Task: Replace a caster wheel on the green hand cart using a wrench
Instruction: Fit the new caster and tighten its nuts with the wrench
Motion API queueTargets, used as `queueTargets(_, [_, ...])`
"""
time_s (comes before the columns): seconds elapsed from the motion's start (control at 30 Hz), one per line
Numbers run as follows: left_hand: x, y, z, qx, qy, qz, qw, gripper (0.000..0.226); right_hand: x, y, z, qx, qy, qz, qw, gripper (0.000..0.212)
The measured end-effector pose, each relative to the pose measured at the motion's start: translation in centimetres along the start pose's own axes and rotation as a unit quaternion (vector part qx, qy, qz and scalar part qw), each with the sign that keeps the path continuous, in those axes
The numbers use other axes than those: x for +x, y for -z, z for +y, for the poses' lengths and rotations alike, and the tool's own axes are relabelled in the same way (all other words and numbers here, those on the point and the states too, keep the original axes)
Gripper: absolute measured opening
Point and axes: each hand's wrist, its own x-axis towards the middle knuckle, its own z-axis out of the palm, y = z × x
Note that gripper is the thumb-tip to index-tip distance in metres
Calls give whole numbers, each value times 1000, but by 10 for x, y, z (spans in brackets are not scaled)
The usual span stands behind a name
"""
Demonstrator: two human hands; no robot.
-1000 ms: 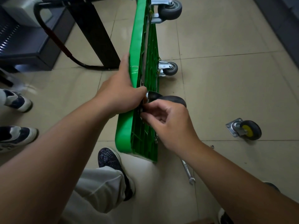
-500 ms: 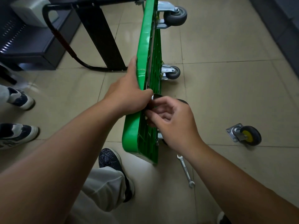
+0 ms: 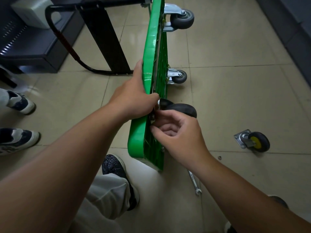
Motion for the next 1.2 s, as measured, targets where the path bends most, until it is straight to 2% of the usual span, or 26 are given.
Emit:
queueTargets(0.17, [-1,0,1,2,-2,0,1000,99,12,6,-1,-61,10,-2,998,21])
queueTargets(0.3, [-1,-1,3,21,2,4,1000,99,14,1,-2,-29,-21,9,999,4])
queueTargets(0.4, [-1,-2,3,32,7,10,999,100,11,-4,0,-59,-41,9,997,26])
queueTargets(0.43, [-2,-2,3,28,6,10,1000,100,10,-4,-1,-77,-34,13,996,27])
queueTargets(0.53, [-2,-1,2,4,1,5,1000,100,10,2,-1,-93,0,39,995,15])
queueTargets(0.67, [-2,-2,3,12,3,8,1000,100,7,1,4,1,13,10,1000,20])
queueTargets(0.8, [-2,-2,4,27,2,15,1000,99,10,-4,8,42,-20,41,998,5])
queueTargets(0.9, [-2,-2,4,28,2,15,999,99,12,-3,8,-16,-25,22,999,22])
queueTargets(1.0, [-3,-1,3,13,1,8,1000,100,9,1,6,-49,7,23,998,11])
queueTargets(1.1, [-3,-1,4,17,1,4,1000,100,6,1,7,0,27,17,999,19])
queueTargets(1.2, [-3,-2,5,24,6,10,1000,100,9,-4,6,31,6,29,999,12])
